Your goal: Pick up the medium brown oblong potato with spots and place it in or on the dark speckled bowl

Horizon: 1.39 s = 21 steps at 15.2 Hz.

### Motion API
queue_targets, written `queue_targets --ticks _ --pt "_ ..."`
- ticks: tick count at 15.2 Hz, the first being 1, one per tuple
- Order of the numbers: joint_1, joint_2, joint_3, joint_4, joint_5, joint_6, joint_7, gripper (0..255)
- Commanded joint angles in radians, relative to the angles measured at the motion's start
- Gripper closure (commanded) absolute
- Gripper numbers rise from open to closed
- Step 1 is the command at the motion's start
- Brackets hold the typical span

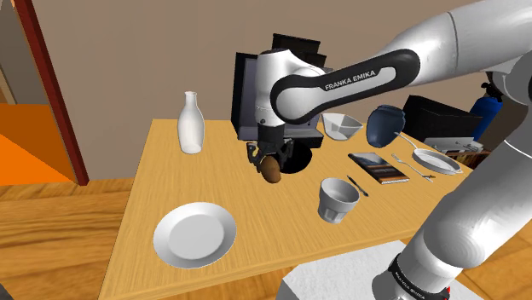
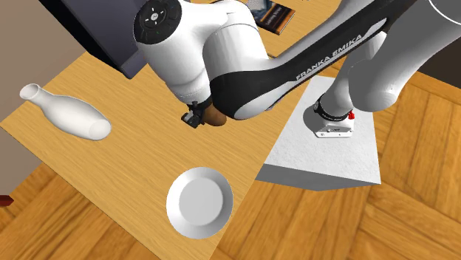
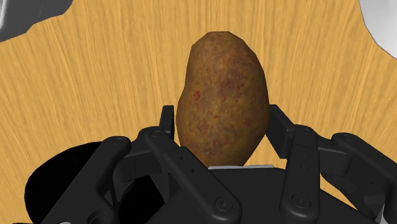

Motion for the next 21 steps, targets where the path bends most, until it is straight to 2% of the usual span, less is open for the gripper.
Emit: queue_targets --ticks 1,14,21 --pt "0.0 -0.009 -0.001 0.02 0.005 -0.028 -0.005 255" --pt "-0.001 -0.051 -0.011 0.148 0.023 -0.193 -0.034 255" --pt "-0.077 -0.017 -0.104 0.178 -0.019 -0.178 -0.186 255"
